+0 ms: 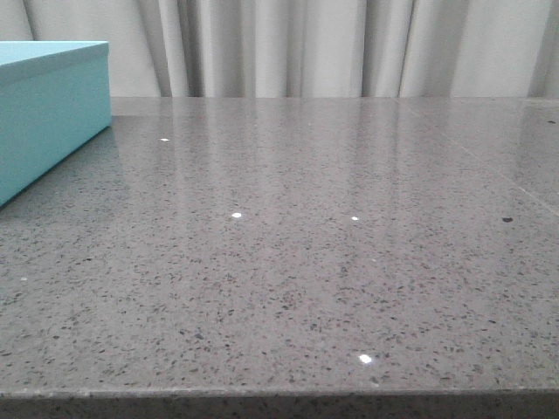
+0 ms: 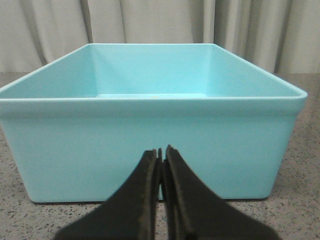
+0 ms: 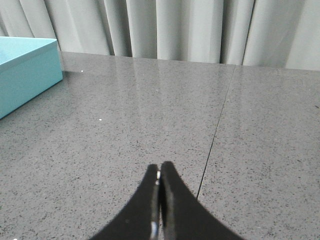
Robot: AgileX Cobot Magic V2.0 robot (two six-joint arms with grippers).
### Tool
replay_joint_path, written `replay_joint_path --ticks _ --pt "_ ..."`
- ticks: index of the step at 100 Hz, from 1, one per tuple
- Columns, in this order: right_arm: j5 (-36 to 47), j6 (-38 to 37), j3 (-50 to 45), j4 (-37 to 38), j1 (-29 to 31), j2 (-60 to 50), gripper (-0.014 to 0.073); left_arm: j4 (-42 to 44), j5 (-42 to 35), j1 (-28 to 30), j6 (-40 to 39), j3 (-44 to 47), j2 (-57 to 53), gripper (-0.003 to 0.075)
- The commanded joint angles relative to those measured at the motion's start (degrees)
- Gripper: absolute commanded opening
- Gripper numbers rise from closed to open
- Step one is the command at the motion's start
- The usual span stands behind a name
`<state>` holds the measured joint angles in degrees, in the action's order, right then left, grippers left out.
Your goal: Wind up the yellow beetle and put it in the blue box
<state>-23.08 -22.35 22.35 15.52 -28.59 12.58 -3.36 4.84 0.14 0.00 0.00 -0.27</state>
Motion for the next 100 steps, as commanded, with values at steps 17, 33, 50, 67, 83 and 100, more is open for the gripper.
replay_joint_path --ticks 17,33,50,67,83,100 --pt "4.7 0.3 1.5 1.6 0.0 0.6 -0.0069 -0.2 -4.3 -0.4 -0.4 1.2 -1.9 -0.0019" --pt "7.5 0.5 1.3 1.6 1.3 0.6 -0.0069 -0.2 -4.3 -0.4 -0.4 1.2 -1.9 -0.0019" --pt "22.1 3.8 -3.5 -0.9 7.5 0.6 -0.0069 -0.2 -4.3 -0.4 -0.4 1.2 -1.9 -0.0019" --pt "32.3 7.3 -8.5 -2.7 15.9 0.6 -0.0069 -0.2 -4.3 -0.4 -0.4 1.2 -1.9 -0.0019" --pt "31.7 12.9 -11.4 -5.4 20.5 -0.4 -0.0069 -0.2 -4.3 -0.4 -0.4 1.2 -1.9 -0.0018" --pt "31.8 17.5 -15.6 -10.1 24.0 -3.2 -0.0069 -0.2 -4.3 -0.4 -0.4 1.2 -1.9 -0.0019"
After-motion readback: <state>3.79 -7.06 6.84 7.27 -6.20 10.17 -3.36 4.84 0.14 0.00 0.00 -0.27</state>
